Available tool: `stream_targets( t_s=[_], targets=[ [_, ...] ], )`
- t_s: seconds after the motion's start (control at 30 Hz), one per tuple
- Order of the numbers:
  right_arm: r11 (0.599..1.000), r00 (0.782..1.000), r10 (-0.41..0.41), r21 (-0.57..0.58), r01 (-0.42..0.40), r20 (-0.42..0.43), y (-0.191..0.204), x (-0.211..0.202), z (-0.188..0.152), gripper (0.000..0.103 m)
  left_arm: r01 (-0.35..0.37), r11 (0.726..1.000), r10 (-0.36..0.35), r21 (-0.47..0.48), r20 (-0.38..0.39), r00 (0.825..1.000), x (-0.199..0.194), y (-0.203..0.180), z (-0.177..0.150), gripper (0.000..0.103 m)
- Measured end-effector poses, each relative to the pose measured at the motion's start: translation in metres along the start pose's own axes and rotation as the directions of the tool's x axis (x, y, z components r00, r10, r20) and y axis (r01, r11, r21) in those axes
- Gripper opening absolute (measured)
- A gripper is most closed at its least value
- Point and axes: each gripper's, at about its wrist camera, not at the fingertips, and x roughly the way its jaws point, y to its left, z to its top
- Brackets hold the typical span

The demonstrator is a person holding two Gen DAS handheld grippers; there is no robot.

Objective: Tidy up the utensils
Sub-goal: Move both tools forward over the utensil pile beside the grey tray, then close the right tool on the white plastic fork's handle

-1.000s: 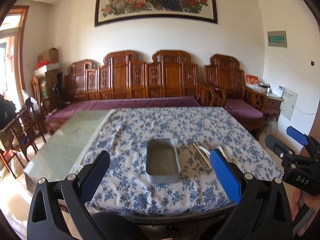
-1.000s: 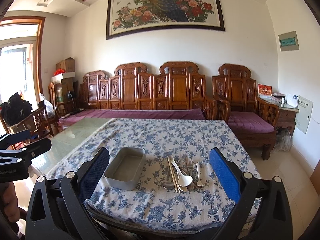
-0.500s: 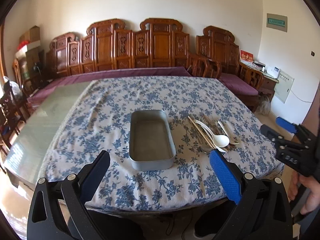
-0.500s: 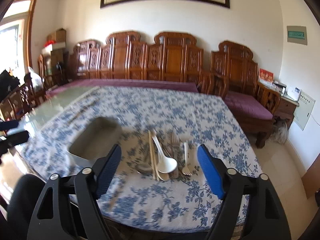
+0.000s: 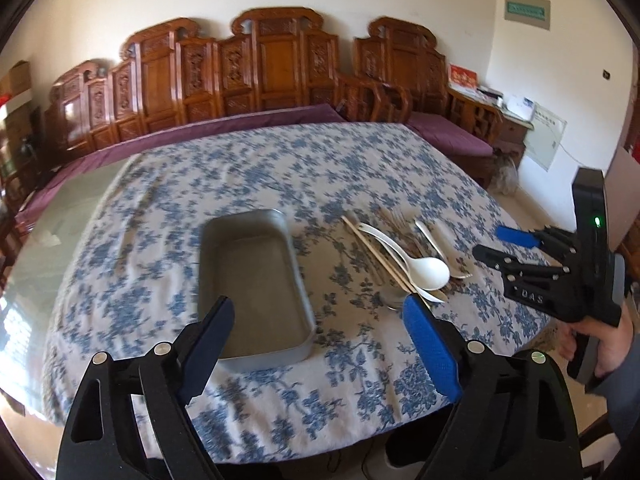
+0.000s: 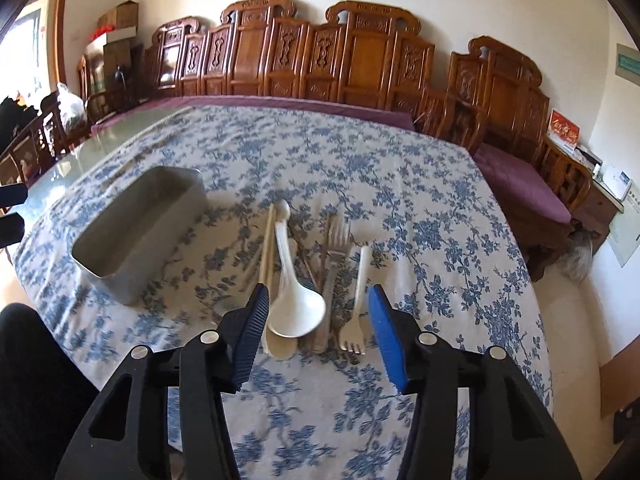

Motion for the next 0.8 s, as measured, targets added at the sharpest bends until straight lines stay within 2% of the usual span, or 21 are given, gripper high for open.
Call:
stream_targets(
  t_s=[0.17,0.23,0.4,0.6,0.73,0.8],
  targets=[
    [0.999,0.997,0.01,0.04,-0.007,-0.076,-0.027,0.031,-0.009,0.046,0.009,0.999,-0.007,0.042,-0.046,0.999,0.028,-0.012,0.0,0.081],
    [0.996,0.988,0.045,0.084,-0.033,-0.15,-0.037,0.054,-0.018,0.042,0.02,0.999,-0.017,0.04,-0.067,0.998,0.037,-0.015,-0.003,0.081],
    [0.988,0.98,0.079,0.146,-0.052,-0.183,-0.049,0.081,-0.033,0.042,0.033,0.998,-0.028,0.045,-0.113,0.993,0.06,-0.021,-0.014,0.081],
    [0.977,0.976,0.112,0.2,-0.074,-0.185,-0.059,0.107,-0.025,0.036,0.041,0.998,-0.034,0.045,-0.144,0.989,0.079,-0.025,-0.017,0.081],
    [0.984,0.974,0.1,0.166,-0.067,-0.201,-0.057,0.125,-0.016,0.033,0.045,0.997,-0.034,0.065,-0.156,0.987,0.088,-0.031,-0.014,0.081],
    [0.991,0.975,0.073,0.128,-0.047,-0.21,-0.054,0.129,-0.012,0.024,0.051,0.996,-0.039,0.068,-0.162,0.986,0.092,-0.032,-0.011,0.081]
  ],
)
